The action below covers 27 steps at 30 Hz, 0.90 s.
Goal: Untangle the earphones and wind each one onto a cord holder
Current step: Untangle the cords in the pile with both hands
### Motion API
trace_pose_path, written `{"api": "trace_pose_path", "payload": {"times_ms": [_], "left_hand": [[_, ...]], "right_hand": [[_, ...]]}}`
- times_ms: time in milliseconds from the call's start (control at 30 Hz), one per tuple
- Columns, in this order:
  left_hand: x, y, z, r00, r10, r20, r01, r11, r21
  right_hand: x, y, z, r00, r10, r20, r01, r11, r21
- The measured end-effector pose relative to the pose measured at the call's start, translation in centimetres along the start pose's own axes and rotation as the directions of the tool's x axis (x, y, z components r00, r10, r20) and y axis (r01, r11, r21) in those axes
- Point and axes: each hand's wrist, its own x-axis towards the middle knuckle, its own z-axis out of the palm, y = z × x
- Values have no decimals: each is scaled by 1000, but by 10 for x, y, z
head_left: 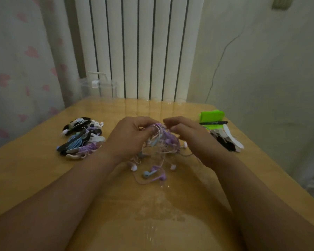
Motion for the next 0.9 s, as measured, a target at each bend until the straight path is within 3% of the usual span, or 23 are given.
{"api": "trace_pose_path", "payload": {"times_ms": [67, 133, 233, 333, 433, 600, 800, 900], "left_hand": [[-4, -2, 2, 1000, 20, -13, -20, 1000, -21], [-5, -5, 2, 999, 26, -40, -28, 998, -47], [-6, -12, 1, 998, 0, -55, 1, 1000, 31], [-9, -16, -3, 998, -66, -13, 67, 977, 204], [-9, -18, -8, 995, -101, 12, 91, 942, 324], [-11, -15, -12, 980, -174, 100, 112, 886, 450], [-17, 3, -15, 977, -193, 88, 179, 972, 149], [-16, 9, -16, 983, -159, 92, 160, 987, -6]], "right_hand": [[-3, 1, 4, 988, 31, 153, -21, 997, -70], [-4, 3, 3, 984, 35, 175, 0, 981, -192], [-2, 10, 0, 996, -19, 86, 43, 955, -293], [3, 16, -3, 984, -126, -126, 80, 943, -322], [5, 14, -5, 945, -163, -285, 101, 970, -219], [5, 2, -3, 901, -27, -432, 125, 972, 201], [1, -5, -5, 878, -96, -469, 235, 940, 246], [0, -6, -2, 871, -176, -458, 275, 949, 157]]}}
